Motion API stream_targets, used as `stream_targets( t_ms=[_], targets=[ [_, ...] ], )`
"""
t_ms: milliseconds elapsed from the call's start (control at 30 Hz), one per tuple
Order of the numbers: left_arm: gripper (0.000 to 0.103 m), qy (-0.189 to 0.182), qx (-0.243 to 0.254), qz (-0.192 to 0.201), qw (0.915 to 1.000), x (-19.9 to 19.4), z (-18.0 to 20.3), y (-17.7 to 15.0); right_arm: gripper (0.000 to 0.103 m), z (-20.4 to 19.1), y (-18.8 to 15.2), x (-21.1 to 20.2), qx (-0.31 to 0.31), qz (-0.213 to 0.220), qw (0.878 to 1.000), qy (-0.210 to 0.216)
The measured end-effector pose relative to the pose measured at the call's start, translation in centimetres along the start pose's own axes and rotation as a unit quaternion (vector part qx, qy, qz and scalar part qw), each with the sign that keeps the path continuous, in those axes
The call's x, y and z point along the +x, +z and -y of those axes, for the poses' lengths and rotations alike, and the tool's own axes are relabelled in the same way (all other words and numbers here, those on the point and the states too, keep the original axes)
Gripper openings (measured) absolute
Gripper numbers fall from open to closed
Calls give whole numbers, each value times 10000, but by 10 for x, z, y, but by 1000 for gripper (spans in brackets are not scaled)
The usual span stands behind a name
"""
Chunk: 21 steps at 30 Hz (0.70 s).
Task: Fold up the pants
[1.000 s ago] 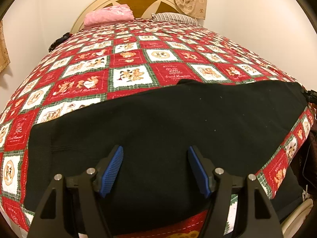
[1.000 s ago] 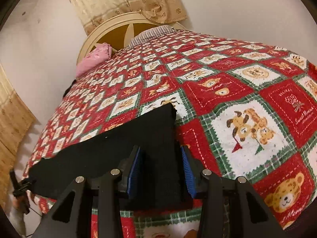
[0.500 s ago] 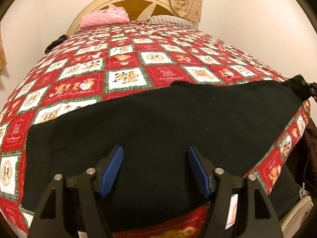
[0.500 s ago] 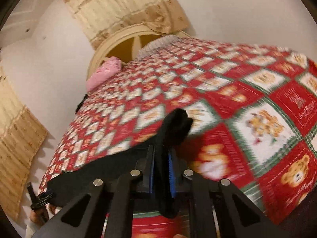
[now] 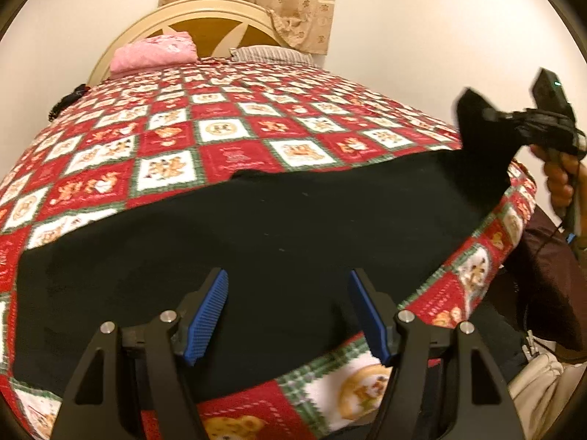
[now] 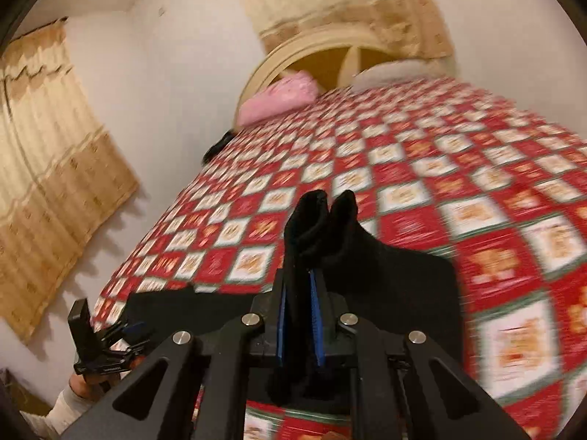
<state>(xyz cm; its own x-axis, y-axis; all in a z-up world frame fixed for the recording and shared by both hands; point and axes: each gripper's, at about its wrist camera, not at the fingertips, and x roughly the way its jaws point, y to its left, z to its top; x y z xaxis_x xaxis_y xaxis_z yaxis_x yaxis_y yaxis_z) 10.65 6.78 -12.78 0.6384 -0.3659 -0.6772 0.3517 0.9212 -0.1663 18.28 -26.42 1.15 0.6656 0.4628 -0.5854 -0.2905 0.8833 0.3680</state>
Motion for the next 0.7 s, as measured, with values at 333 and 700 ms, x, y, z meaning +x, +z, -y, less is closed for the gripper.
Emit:
stream_targets(
  t_ms=[333, 700],
  targets=[
    [70, -473, -18, -77, 9989, 16, 25, 8, 12, -65, -57, 104, -1029, -816, 9913, -39],
    [70, -1422, 45, -179, 9897, 56, 72, 41, 39, -52, -71, 83, -1212, -1040, 9860, 477]
  ],
)
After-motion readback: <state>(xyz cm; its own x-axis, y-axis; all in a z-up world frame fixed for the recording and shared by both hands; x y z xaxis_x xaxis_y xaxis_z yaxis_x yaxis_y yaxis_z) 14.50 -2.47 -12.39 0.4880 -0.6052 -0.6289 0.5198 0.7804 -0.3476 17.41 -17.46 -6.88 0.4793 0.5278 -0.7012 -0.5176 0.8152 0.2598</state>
